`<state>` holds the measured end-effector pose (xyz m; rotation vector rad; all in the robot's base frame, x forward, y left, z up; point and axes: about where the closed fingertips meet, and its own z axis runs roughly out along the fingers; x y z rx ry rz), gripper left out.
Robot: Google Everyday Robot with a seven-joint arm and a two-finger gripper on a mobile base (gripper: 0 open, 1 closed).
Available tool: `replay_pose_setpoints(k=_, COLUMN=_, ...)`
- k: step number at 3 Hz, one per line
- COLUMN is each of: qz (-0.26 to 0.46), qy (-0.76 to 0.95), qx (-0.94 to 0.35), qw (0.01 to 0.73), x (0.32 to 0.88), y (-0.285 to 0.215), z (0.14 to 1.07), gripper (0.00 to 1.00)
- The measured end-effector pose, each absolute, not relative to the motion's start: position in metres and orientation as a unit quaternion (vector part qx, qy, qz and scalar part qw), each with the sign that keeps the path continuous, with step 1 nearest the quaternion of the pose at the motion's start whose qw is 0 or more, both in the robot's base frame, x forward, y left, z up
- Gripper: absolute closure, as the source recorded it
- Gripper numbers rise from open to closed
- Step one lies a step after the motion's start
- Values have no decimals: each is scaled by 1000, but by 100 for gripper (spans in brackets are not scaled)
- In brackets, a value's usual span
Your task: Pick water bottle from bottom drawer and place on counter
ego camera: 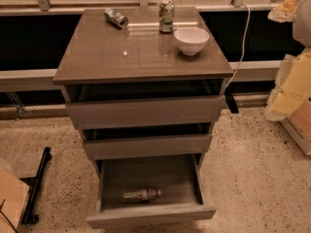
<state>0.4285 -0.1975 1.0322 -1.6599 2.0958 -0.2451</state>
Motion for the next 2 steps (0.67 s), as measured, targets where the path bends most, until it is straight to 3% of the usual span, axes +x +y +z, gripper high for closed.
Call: replay_pose_setpoints(k=2, qz=-75, qy=759, qx=-603, qw=234, x=435, y=-190, z=1017, gripper=0)
